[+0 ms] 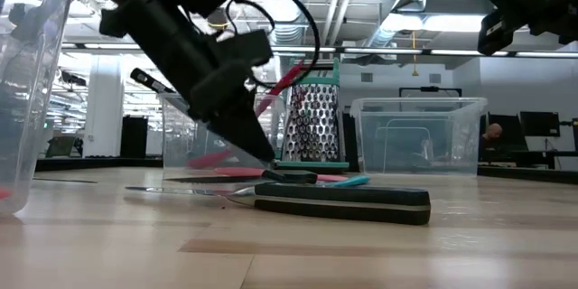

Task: Pick & Place Kitchen Items
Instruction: Put the pink spatula into the bottom transparent bin

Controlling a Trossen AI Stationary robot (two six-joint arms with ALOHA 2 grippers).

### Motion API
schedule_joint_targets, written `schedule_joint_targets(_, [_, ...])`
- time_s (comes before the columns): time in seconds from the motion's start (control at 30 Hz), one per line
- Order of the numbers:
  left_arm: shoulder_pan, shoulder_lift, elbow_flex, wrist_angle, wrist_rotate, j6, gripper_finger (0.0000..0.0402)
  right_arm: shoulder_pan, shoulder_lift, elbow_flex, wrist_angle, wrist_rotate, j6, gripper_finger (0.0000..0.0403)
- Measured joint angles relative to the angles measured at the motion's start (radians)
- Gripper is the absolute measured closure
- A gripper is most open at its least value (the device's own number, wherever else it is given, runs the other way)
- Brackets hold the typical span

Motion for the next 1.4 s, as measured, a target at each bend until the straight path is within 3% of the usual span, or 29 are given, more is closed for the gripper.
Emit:
schedule_joint_targets(0.33, [0.035, 0.07, 0.0, 0.012, 0.065, -0.003, 0.0191, 0.0, 0.0, 0.0, 0.0, 0.0, 0.0, 0.0403])
schedule_joint_targets(0.47, [0.041, 0.07, 0.0, 0.015, 0.095, -0.003, 0.0236, 0.0, 0.0, 0.0, 0.0, 0.0, 0.0, 0.0403])
schedule_joint_targets(0.73, [0.041, 0.063, 0.001, 0.013, 0.114, -0.003, 0.0377, 0.0, 0.0, 0.0, 0.0, 0.0, 0.0, 0.0403])
schedule_joint_targets(0.93, [0.041, 0.04, 0.0, 0.011, 0.118, 0.0, 0.0379, 0.0, 0.0, 0.0, 0.0, 0.0, 0.0, 0.0403])
schedule_joint_targets(1.17, [0.04, -0.12, 0.0, -0.003, 0.112, 0.051, 0.0379, 0.0, 0.0, 0.0, 0.0, 0.0, 0.0, 0.0403])
schedule_joint_targets(1.4, [-0.006, -0.474, 0.0, -0.18, 0.169, 0.141, 0.0379, 0.0, 0.0, 0.0, -0.001, 0.0, 0.0, 0.0403])
